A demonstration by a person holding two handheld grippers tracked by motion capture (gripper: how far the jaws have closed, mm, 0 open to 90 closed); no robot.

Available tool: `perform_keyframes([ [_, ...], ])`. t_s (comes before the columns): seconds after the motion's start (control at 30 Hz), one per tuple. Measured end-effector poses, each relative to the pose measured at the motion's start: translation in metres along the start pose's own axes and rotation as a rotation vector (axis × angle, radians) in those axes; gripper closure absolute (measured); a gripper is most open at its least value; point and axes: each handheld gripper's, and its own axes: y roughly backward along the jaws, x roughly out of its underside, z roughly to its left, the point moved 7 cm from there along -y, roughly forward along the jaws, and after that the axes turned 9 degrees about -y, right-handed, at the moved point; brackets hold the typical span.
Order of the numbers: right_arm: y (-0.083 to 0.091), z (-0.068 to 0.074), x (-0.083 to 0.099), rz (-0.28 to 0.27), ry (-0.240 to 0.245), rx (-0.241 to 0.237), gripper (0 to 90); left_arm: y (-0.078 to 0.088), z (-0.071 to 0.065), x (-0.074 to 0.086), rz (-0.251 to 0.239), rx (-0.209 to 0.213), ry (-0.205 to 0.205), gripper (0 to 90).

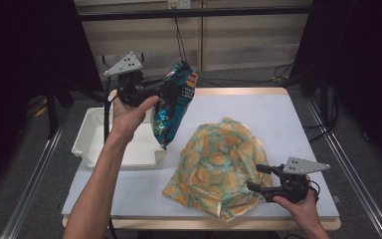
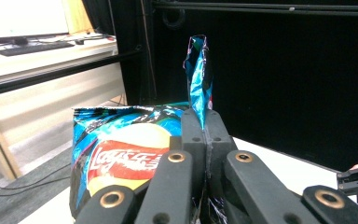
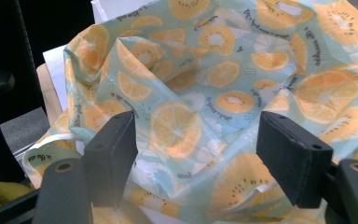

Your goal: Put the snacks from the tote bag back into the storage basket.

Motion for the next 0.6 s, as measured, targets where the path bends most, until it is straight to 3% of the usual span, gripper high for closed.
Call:
perform_keyframes([
  [0.6,-0.003,0.002,0.001,0.007,0.001,-0.008,25.6,0.036,0.033,0.002,0.038,-0.118,0.020,90.0],
])
